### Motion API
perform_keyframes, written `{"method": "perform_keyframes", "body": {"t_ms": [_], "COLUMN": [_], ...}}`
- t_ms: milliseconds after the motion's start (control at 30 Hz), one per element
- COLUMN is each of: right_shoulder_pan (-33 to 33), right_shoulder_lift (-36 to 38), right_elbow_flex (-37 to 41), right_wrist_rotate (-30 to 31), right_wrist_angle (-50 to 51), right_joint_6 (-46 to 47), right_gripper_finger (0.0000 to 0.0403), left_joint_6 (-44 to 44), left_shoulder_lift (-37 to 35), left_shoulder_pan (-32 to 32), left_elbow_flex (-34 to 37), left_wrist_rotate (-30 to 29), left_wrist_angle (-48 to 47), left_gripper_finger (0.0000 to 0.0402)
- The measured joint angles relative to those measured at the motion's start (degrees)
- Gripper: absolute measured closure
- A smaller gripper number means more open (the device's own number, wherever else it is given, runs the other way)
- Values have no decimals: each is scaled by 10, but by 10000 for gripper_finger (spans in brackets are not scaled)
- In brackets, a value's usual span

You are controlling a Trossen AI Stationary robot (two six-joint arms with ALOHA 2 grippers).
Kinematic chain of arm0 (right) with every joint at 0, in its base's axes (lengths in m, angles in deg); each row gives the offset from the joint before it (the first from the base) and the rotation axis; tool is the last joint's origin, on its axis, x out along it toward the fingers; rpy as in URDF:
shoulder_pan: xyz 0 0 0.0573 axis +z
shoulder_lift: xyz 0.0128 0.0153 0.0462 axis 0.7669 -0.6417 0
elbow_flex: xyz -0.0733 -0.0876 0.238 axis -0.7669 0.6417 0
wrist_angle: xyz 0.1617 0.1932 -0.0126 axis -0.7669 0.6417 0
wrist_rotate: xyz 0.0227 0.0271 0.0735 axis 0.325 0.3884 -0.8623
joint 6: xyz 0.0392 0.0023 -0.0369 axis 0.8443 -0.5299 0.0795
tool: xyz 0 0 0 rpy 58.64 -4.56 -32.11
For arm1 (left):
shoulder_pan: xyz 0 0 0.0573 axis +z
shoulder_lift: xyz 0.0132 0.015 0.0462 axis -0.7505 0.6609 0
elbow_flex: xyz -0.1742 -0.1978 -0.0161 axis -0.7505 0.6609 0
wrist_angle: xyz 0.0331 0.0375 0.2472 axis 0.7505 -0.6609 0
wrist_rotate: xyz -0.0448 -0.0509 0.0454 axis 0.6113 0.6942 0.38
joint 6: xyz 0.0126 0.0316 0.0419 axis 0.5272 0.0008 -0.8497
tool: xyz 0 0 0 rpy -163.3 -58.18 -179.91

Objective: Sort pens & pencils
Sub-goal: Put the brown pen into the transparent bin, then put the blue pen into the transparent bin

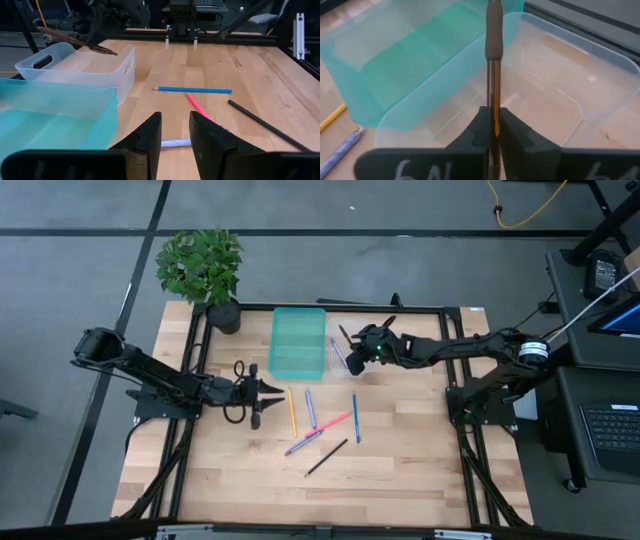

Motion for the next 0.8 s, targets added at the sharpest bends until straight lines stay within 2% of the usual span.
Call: {"method": "perform_keyframes", "body": {"t_ms": [133,267,533,800], "right_shoulder_pan": [-2,-13,-23,-24], "right_shoulder_lift": [-29,-55,-64,-53], "right_elbow_flex": [0,0,0,0], "right_wrist_rotate": [-5,-10,-30,-30], "right_wrist_angle": [-2,-17,-62,-70], "right_joint_6": [-1,-3,-9,-36], "right_gripper_finger": [381,379,286,266], "left_joint_6": [0,0,0,0], "left_shoulder_lift": [0,0,0,0], "left_shoulder_pan": [7,13,13,13], "left_elbow_flex": [0,0,0,0], "left_wrist_rotate": [0,26,30,30], "left_wrist_angle": [0,0,-9,-9], "left_gripper_finger": [308,308,308,308]}}
